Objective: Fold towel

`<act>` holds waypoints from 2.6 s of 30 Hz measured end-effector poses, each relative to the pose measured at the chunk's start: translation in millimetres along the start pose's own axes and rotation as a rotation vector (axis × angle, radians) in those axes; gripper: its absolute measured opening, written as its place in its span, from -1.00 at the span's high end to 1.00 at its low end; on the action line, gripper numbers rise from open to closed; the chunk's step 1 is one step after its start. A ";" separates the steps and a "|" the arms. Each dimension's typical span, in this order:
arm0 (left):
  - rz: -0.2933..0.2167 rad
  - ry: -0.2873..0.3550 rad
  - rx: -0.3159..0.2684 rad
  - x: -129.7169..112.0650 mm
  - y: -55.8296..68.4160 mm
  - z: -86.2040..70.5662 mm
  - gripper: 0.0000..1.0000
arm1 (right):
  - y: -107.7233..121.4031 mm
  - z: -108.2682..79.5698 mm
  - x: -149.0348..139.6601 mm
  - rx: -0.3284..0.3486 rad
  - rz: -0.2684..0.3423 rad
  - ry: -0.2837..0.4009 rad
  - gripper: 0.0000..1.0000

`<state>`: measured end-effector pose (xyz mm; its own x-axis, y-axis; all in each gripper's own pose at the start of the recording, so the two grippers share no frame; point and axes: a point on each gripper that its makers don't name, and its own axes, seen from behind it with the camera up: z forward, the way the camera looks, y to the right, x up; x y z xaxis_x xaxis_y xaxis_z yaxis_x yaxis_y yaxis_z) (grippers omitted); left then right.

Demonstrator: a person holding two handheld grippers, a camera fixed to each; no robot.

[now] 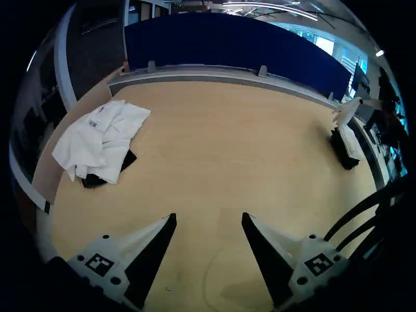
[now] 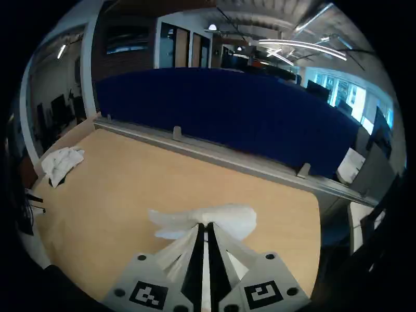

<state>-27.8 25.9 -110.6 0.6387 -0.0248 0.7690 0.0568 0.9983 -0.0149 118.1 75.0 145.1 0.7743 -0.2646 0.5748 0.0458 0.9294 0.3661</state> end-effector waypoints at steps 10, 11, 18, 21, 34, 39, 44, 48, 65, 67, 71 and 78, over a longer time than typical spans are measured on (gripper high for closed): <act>0.019 0.002 -0.015 2.1 7.7 -5.0 -0.86 | 2.1 -34.2 -53.6 -0.002 0.056 -0.031 0.92; 0.022 0.003 -0.017 2.0 8.7 -5.5 -0.86 | 2.1 -37.0 -58.2 -0.002 0.061 -0.034 0.92; 0.033 0.002 -0.022 -0.8 12.5 -7.6 -0.86 | 11.2 -46.0 -104.2 -0.041 0.106 -0.094 0.91; 0.035 0.001 -0.021 -2.7 12.0 -7.6 -0.86 | 18.0 -45.3 -130.0 -0.069 0.137 -0.133 0.92; 0.047 -0.007 -0.011 -2.1 7.4 -5.3 -0.86 | 36.1 -23.6 -208.2 -0.166 0.278 -0.277 0.91; 0.049 -0.008 -0.009 -1.6 8.1 -1.7 -0.86 | 42.1 -10.6 -218.5 -0.194 0.290 -0.311 0.92; 0.050 -0.011 -0.009 -1.3 8.9 1.1 -0.86 | 49.0 -1.6 -225.3 -0.222 0.300 -0.332 0.92; 0.050 -0.011 -0.011 -0.2 9.8 2.2 -0.86 | 52.1 0.0 -224.5 -0.232 0.309 -0.333 0.92; 0.053 -0.011 -0.017 3.7 12.3 5.2 -0.87 | 48.6 -3.9 -221.0 -0.227 0.312 -0.300 0.79; 0.054 -0.011 -0.018 4.3 12.6 5.3 -0.86 | 48.3 -5.8 -220.1 -0.227 0.313 -0.292 0.76; 0.060 -0.008 -0.022 6.4 13.3 3.9 -0.87 | 46.8 -10.6 -218.4 -0.229 0.307 -0.277 0.70; 0.058 -0.006 -0.026 8.4 13.1 2.0 -0.86 | 44.7 -23.4 -216.6 -0.245 0.292 -0.249 0.27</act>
<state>-23.2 38.9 -103.1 0.6366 0.0337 0.7704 0.0394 0.9963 -0.0762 -32.8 179.9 19.9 0.6031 -0.0085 0.7976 0.0194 0.9998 -0.0041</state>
